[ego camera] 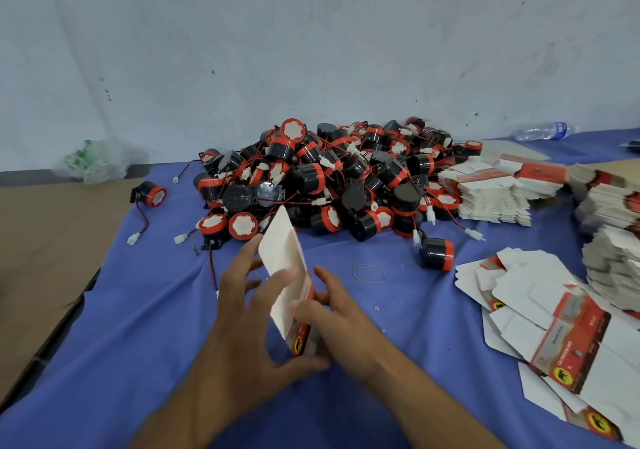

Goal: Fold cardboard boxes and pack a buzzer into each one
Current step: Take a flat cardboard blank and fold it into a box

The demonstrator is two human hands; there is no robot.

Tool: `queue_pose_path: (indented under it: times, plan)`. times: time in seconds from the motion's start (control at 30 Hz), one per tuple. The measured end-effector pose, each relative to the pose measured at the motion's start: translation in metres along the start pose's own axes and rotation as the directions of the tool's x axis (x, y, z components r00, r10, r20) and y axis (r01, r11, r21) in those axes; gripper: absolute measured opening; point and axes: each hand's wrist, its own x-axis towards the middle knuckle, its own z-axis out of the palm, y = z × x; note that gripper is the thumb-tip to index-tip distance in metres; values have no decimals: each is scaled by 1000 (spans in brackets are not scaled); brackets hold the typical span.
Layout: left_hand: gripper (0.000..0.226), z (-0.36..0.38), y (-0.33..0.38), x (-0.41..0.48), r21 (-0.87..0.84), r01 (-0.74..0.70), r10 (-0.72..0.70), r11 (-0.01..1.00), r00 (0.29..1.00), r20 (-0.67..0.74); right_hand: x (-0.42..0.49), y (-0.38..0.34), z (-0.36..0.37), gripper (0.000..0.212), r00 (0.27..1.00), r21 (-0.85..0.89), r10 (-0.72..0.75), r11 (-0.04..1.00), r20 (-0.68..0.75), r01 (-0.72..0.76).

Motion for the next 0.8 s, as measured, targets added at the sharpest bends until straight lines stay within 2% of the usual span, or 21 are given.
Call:
queue_pose_path:
  times: [0.1, 0.2, 0.23, 0.3, 0.4, 0.47, 0.5, 0.53, 0.57, 0.63, 0.67, 0.73, 0.77, 0.8]
  plan:
    - [73, -7, 0, 1, 91, 71, -76, 993, 996, 53, 3, 3, -8, 67, 999, 56, 20, 998, -43, -18]
    - [70, -7, -1, 2, 174, 113, -127, 978, 989, 74, 2, 3, -10, 72, 996, 23, 39, 999, -76, -38]
    - [67, -7, 1, 2, 128, 204, -216, 971, 973, 87, 2, 3, -9, 69, 995, 36, 52, 998, -91, -49]
    - [58, -10, 10, 2, -21, 440, -434, 898, 891, 137, 2, 2, -8, 56, 986, 96, 63, 994, -153, -48]
    - [40, -5, 12, -2, -225, 592, -574, 774, 806, 145, 1, -4, -11, 9, 948, 66, -95, 991, -303, 120]
    - [35, -8, 5, -2, -383, 661, -664, 646, 733, 146, -2, -8, -14, 34, 905, -19, -187, 981, -383, 194]
    - [30, -10, 0, -2, -478, 676, -682, 561, 704, 196, -2, -10, -15, 41, 893, -51, -206, 978, -401, 203]
    - [34, -11, -2, -3, -547, 690, -687, 474, 678, 261, -2, -11, -14, 42, 883, -80, -213, 977, -417, 197]
    - [56, -12, -5, -4, -589, 695, -676, 412, 667, 313, -2, -10, -14, 37, 877, -124, -242, 970, -415, 209]
    - [94, -13, -5, -4, -619, 697, -658, 363, 662, 359, -1, -7, -13, 12, 865, -170, -271, 961, -421, 218]
    - [103, -13, -4, -4, -618, 693, -651, 372, 669, 359, -1, -7, -12, 17, 872, -190, -248, 965, -421, 183]
    - [110, -11, -6, -4, -613, 690, -633, 385, 681, 369, -1, -6, -15, 51, 890, -233, -211, 965, -404, 123]
    - [111, -11, -8, -4, -614, 690, -628, 382, 682, 376, 0, -8, -17, 55, 912, -223, -209, 965, -353, 135]
    - [110, -11, -10, -4, -605, 692, -619, 393, 686, 383, 0, -10, -20, 49, 940, -187, -210, 969, -271, 162]
